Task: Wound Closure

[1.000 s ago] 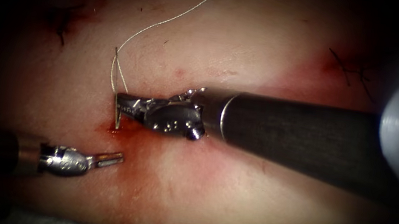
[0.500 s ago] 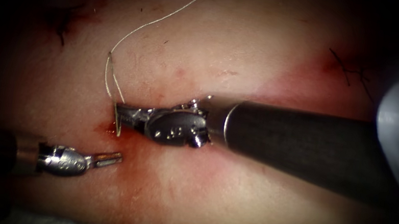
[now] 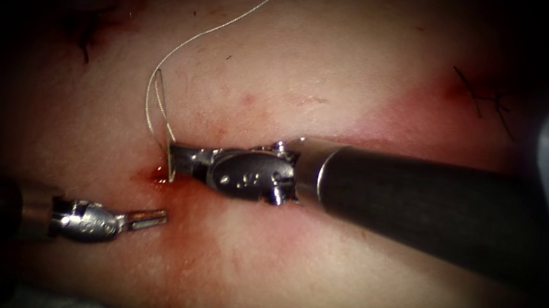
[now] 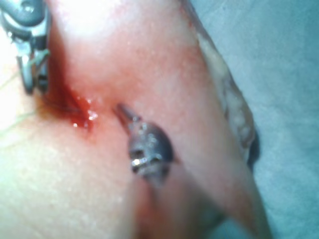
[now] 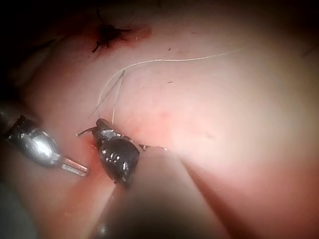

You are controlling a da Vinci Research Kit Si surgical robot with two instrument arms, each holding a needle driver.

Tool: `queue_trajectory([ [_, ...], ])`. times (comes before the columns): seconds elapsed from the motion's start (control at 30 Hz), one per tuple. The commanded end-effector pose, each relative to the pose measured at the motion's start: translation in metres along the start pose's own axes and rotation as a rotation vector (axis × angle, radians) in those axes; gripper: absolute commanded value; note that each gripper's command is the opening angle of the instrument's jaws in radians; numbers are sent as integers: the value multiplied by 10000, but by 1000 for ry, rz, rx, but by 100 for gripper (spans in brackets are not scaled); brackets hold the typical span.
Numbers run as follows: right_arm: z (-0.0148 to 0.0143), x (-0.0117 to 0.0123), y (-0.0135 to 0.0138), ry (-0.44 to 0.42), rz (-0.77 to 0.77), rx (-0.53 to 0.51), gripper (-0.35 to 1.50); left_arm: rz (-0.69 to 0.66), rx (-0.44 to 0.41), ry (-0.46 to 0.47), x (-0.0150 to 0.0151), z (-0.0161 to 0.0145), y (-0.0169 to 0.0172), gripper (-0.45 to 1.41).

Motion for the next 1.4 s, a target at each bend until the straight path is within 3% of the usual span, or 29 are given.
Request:
queue_trajectory([
  [0.03, 9, -2, -3, -10, 37, 15, -35, -4, -2, 0, -5, 7, 8, -18],
  [0.37, 15, -8, 6, -76, 225, 109, -35, -3, 0, -1, -5, 7, 7, -18],
  [0.93, 25, -1, -8, -57, 268, -21, -35, -9, 2, -2, -5, 7, 9, -20],
  [1.13, 5, 10, 20, -43, 161, -114, -35, -3, 5, -3, -5, 7, 9, -21],
  [1.3, 8, 14, 11, 2, -5, -152, -35, -4, 5, -3, -5, 7, 10, -21],
  [1.4, 10, 17, 9, 36, -28, -161, -35, -4, 5, -3, -5, 7, 10, -21],
])
